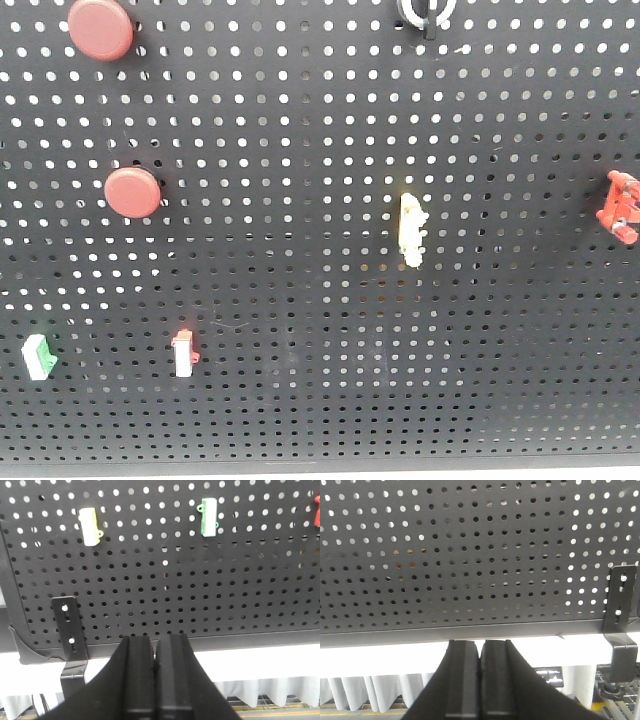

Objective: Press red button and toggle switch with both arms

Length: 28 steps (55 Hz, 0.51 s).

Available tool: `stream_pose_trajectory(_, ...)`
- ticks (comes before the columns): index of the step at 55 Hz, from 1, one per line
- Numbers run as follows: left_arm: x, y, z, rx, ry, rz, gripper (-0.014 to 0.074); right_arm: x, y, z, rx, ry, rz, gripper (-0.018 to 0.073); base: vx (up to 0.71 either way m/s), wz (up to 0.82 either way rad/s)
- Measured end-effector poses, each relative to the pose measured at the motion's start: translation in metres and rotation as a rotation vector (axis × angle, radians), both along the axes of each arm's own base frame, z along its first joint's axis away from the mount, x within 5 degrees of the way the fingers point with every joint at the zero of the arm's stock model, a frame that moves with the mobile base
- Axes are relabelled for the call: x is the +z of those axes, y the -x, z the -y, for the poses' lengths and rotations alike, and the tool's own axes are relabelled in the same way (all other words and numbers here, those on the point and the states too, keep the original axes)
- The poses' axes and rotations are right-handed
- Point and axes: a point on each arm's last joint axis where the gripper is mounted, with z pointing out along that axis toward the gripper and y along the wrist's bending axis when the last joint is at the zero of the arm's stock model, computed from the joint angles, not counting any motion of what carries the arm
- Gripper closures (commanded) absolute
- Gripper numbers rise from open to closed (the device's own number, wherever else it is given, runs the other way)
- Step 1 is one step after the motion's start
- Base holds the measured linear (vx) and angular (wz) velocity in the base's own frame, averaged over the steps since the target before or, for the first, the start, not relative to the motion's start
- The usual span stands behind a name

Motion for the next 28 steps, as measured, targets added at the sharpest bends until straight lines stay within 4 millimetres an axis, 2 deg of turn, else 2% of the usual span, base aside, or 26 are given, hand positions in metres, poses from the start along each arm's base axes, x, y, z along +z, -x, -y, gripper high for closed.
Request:
stream_pose_trajectory(22, 0.006, 0.0, 0.0, 0.004, 0.001, 0.07, 0.0594, 0.005, 0.0, 0.0, -0.003, -0.002, 0.05, 0.0557, 0.0, 0.0)
stream_pose_trajectory(27, 0.014, 0.001, -0.001, 0.009, 0.01, 0.158, 0.0594, 0.011, 0.0, 0.001, -0.007, -0.008, 0.116, 0.0557, 0.0, 0.0)
stream_pose_trajectory(28, 0.032, 0.005, -0.001, 0.007, 0.038, 0.24, 0.0594, 0.022, 0.002, 0.001, -0.01, -0.011, 0.186, 0.0557, 0.0, 0.0)
